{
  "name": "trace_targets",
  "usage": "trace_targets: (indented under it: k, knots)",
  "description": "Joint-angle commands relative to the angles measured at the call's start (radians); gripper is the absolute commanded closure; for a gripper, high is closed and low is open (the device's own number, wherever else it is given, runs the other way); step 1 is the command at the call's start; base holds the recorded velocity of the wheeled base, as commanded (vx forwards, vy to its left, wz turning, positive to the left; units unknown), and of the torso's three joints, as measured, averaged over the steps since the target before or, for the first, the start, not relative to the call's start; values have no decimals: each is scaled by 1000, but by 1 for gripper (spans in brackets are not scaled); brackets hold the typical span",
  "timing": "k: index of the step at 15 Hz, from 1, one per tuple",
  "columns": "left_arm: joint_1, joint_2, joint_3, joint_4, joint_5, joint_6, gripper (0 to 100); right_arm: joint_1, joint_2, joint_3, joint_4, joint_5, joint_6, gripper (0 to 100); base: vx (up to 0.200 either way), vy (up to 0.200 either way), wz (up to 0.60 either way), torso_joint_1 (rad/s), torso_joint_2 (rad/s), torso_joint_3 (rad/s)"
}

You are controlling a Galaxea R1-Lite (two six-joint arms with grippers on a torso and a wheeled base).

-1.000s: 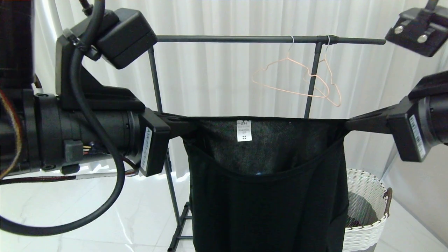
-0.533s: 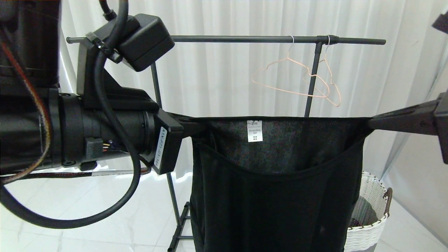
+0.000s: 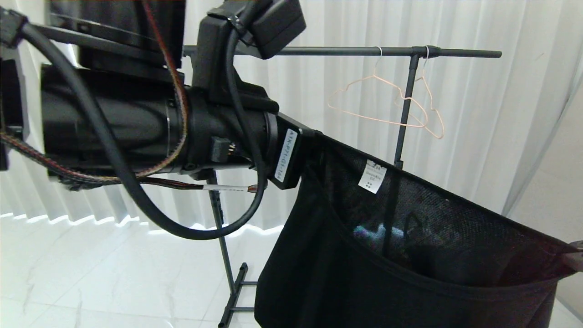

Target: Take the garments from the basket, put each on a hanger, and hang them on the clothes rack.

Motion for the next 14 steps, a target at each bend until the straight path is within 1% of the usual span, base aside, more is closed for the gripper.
trace_targets:
  k: [1, 2, 4, 5, 6, 7, 8, 9, 10, 12, 14]
  knots:
    - [-17, 45, -13, 0, 0, 1, 100, 7, -21, 3, -1, -2, 1, 100, 0, 0, 0, 0, 0, 0]
    - [-25, 43, -7, 0, 3, -1, 100, 6, -32, 4, -1, -6, 1, 100, 0, 0, 0, 0, 0, 0]
    - [-54, -6, 26, 29, 43, -18, 100, -74, -26, 3, -21, -9, 1, 100, 0, 0, 0, 0, 0, 0]
    - [-63, -43, 39, 88, 49, -21, 100, -103, -3, 4, -63, -8, 1, 100, 0, 0, 0, 0, 0, 0]
    - [-80, -95, 42, 178, 46, -39, 100, -132, 29, 3, -128, -5, -1, 100, 0, 0, 0, 0, 0, 0]
    - [-111, -135, 42, 241, 46, -93, 100, -146, 72, 1, -197, -2, -1, 100, 0, 0, 0, 0, 0, 0]
    - [-146, -175, 42, 281, 46, -151, 100, -146, 114, -3, -260, 4, -1, 100, 0, 0, 0, 0, 0, 0]
    - [-178, -216, 46, 324, 49, -191, 100, -146, 163, -19, -306, 11, -1, 100, 0, 0, 0, 0, 0, 0]
    - [-201, -256, 56, 378, 47, -214, 100, -146, 210, -40, -340, 12, -2, 100, 0, 0, 0, 0, 0, 0]
    - [-235, -308, 110, 394, 49, -243, 100, -146, 273, -88, -383, 12, -24, 100, 0, 0, 0, 0, 0, 0]
    - [-249, -322, 128, 394, 50, -245, 100, -146, 299, -115, -383, 15, -30, 100, 0, 0, 0, 0, 0, 0]
